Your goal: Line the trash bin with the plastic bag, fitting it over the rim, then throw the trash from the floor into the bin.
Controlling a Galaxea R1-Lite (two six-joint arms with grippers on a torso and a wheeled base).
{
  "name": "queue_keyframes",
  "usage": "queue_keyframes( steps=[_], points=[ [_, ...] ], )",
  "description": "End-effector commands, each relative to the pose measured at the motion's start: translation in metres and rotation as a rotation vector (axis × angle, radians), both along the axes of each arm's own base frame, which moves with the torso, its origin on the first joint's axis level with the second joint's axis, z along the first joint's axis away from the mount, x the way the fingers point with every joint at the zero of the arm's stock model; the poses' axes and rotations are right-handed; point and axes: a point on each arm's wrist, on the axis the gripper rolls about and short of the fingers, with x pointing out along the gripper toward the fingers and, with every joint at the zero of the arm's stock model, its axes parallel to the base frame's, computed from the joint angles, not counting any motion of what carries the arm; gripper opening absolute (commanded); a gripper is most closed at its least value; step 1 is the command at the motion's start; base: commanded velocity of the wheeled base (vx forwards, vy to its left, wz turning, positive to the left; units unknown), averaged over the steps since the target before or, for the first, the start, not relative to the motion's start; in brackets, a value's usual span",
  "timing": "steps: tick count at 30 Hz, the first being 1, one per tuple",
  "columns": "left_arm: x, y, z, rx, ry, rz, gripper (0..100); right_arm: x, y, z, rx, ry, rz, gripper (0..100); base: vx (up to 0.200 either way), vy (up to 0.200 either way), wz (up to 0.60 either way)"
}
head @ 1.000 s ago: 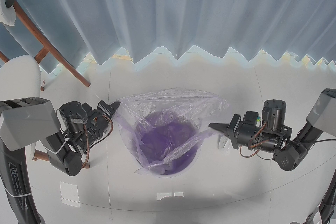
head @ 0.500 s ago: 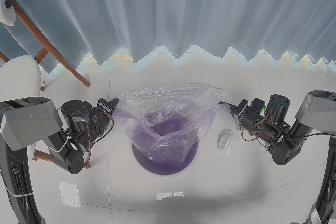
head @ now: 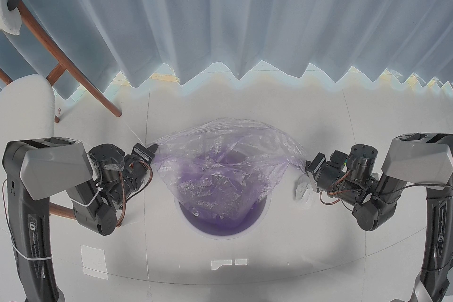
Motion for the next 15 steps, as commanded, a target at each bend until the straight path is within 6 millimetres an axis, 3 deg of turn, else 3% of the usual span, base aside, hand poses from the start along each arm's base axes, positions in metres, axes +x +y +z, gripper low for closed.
queue_keyframes(
  steps=[1,15],
  points=[
    [0.003,0.0,-0.021,0.011,0.05,0.003,0,0.002,0.001,-0.016,-0.012,0.038,0.002,0,0.0,0.0,0.0],
    [0.002,0.001,-0.044,0.023,0.115,-0.012,0,0.001,0.001,-0.032,-0.026,0.079,0.005,0,0.0,0.0,0.0]
  ],
)
